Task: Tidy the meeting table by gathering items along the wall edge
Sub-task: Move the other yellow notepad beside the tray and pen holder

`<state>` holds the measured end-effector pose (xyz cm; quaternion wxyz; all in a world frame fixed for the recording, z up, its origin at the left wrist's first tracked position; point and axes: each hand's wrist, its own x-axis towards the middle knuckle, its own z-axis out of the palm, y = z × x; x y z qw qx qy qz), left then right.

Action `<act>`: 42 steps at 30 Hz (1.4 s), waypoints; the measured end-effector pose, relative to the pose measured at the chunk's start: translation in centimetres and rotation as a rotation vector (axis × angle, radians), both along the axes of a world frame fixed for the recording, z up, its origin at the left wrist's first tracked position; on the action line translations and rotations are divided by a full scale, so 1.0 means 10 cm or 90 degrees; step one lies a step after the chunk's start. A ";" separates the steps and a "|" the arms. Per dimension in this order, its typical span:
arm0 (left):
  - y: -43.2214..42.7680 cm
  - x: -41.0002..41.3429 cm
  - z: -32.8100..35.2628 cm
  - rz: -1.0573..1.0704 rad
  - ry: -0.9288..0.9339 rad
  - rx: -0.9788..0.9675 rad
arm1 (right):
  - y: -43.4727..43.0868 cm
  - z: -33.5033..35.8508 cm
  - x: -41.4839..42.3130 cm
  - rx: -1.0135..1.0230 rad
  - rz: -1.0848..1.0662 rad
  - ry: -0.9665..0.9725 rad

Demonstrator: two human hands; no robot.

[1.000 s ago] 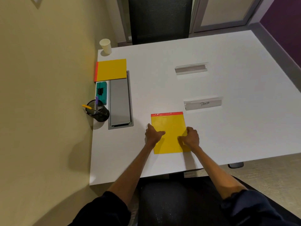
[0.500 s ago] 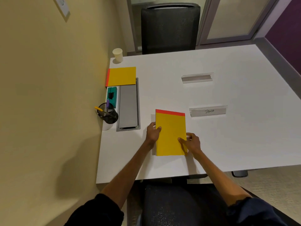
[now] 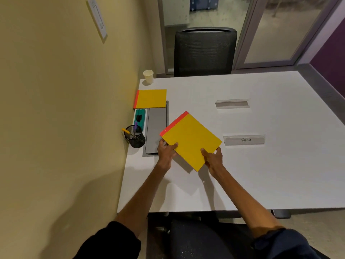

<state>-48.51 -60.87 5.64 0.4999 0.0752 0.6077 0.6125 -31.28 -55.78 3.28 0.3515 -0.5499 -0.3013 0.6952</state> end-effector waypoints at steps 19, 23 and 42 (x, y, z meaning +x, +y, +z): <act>-0.57 -0.61 -0.14 -0.265 0.534 -0.241 | -0.14 0.05 -0.25 0.277 0.389 -0.328; -0.73 -0.56 -0.25 -0.277 0.650 -0.246 | -0.41 0.09 -0.48 0.346 0.392 -0.399; -0.99 -1.07 -0.83 -0.291 0.775 -0.429 | -0.70 -0.59 -1.28 0.331 0.542 -0.470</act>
